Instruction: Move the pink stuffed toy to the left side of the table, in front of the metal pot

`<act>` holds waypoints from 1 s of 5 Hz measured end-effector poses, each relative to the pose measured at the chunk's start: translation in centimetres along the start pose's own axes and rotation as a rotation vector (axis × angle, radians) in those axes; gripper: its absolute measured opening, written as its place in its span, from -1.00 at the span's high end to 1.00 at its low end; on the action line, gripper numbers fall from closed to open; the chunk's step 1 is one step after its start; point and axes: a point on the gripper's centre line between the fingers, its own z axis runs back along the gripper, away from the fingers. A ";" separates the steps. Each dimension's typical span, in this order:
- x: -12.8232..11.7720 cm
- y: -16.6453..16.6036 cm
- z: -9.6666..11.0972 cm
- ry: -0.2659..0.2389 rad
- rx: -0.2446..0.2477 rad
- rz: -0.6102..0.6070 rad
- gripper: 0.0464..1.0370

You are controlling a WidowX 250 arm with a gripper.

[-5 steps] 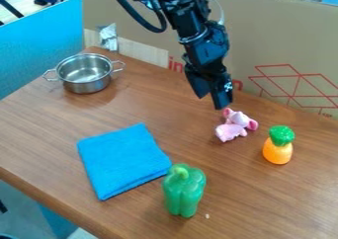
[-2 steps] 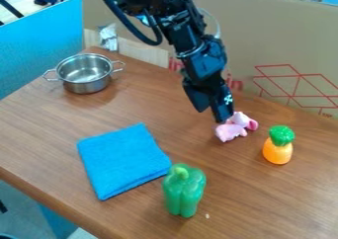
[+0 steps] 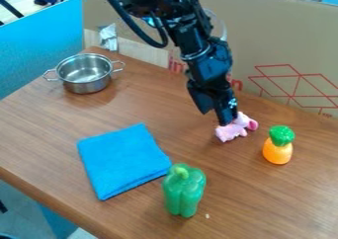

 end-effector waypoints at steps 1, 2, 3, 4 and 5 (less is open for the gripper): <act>0.3 -0.6 -0.5 -0.001 0.000 -0.024 -0.94; 0.5 -0.8 -1.7 0.016 0.038 -0.056 -0.94; 0.2 -0.5 -3.1 0.045 0.082 -0.071 -0.83; 0.5 -0.2 -3.7 0.063 0.130 -0.075 -0.26; 0.6 -0.3 -3.9 0.031 0.123 -0.053 0.32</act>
